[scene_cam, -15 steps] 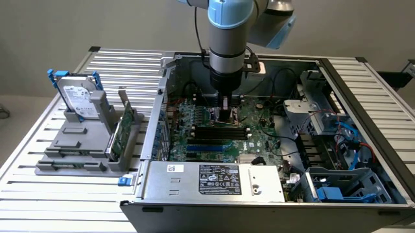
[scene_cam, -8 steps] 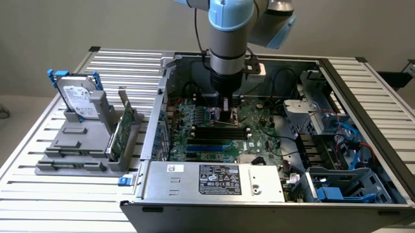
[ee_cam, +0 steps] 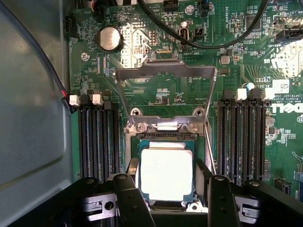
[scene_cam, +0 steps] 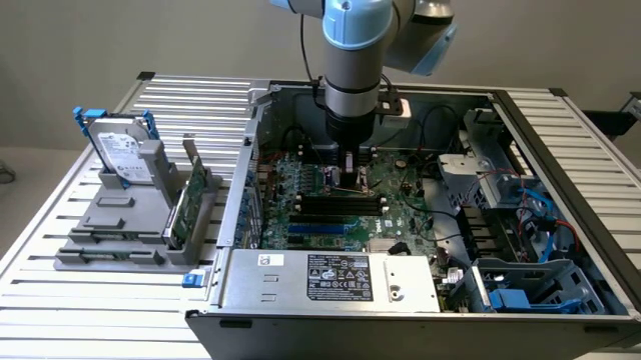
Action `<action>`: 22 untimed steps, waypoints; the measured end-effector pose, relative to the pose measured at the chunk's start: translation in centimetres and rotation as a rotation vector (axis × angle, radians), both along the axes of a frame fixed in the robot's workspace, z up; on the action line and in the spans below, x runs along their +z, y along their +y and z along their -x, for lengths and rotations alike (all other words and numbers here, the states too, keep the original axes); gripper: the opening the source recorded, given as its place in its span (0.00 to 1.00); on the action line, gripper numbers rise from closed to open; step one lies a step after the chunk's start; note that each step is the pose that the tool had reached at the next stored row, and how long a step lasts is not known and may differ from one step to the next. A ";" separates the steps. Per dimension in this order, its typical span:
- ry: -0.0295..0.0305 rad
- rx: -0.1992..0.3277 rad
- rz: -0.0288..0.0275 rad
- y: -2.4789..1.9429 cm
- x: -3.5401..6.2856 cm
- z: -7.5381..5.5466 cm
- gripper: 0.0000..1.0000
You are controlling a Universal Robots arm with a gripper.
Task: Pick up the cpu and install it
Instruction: 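Place the cpu into insertion slot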
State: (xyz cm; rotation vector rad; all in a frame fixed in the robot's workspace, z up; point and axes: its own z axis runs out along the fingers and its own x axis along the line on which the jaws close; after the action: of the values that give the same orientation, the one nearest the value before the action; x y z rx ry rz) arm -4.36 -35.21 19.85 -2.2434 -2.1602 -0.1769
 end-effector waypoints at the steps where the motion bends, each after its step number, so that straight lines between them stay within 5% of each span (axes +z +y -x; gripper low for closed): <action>1: -0.0001 0.000 -0.0001 0.00 -0.01 0.0 0.55; 22: 0.0000 0.000 0.0008 0.00 -0.31 0.0 0.55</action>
State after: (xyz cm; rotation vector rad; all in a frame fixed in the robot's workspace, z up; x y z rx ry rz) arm -4.33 -35.21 19.54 -2.2437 -2.1608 -0.1762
